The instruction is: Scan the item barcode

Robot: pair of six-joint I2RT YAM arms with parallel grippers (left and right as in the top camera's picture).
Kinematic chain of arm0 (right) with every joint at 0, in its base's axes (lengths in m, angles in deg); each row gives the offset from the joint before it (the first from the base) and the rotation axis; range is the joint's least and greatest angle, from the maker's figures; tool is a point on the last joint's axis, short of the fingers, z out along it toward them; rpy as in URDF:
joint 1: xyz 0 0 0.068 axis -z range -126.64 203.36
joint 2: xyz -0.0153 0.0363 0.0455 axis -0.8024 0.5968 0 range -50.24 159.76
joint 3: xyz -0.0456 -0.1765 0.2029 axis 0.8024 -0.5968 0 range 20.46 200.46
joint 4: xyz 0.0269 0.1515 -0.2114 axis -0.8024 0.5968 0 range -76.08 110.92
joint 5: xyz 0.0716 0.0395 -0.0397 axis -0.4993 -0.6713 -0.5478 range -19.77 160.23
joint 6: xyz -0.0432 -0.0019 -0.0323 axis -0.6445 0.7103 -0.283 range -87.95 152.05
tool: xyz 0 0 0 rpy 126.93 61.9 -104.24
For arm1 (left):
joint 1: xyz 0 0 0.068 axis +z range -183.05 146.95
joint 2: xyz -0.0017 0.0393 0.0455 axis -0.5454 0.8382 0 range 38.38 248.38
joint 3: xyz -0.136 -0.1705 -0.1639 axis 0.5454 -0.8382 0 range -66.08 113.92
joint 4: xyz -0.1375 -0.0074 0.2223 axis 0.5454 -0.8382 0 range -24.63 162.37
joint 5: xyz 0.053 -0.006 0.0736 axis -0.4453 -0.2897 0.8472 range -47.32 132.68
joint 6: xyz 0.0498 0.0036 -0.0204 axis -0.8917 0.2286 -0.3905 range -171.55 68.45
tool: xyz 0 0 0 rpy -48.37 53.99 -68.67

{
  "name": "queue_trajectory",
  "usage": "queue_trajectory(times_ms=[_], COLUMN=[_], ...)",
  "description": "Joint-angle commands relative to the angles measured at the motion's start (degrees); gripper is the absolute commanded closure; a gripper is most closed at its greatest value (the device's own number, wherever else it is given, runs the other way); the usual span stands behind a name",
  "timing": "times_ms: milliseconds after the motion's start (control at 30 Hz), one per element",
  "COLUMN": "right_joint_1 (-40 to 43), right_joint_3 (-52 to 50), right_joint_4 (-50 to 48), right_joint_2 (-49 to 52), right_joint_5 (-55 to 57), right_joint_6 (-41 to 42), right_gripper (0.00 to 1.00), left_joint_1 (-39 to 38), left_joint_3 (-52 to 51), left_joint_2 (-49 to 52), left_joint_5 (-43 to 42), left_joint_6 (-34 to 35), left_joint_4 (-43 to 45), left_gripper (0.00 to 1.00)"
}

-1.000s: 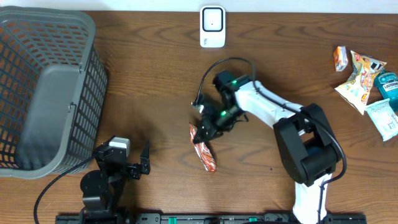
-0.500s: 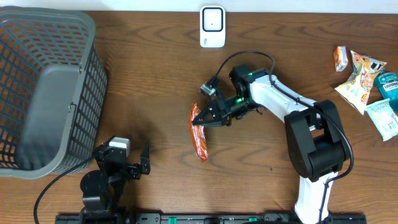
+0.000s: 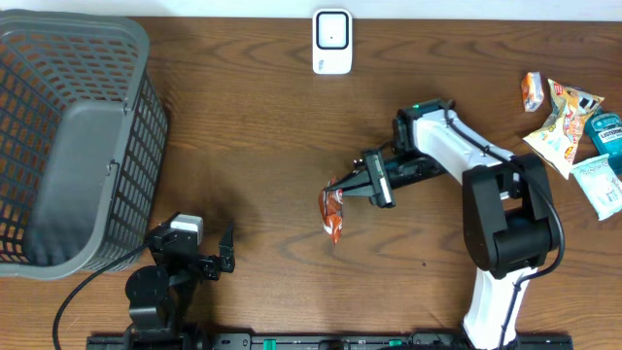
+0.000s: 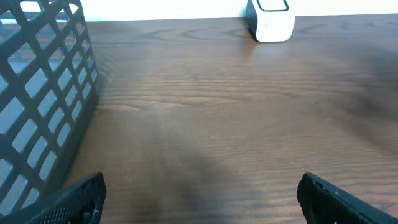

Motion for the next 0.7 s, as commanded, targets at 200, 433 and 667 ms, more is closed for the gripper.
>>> queue_trajectory(times_ms=[200, 433, 667], right_joint_1=[1.25, 2.69, 6.45], right_joint_3=[0.66, 0.66, 0.66], right_joint_4=[0.37, 0.37, 0.37], right_joint_2=[-0.07, -0.09, -0.48], right_joint_5=[-1.79, -1.79, 1.44], right_joint_6=[-1.57, -20.11, -35.63], right_gripper=[0.99, 0.99, 0.99], left_joint_1=[0.13, 0.13, 0.13], left_joint_3=[-0.90, -0.90, -0.90], left_joint_2=[-0.11, -0.11, -0.11], left_joint_5=[0.20, 0.20, 0.20], left_joint_6=[0.50, 0.50, 0.50], left_joint_4=[-1.07, -1.07, -1.07], left_gripper=[0.02, 0.02, 0.02])
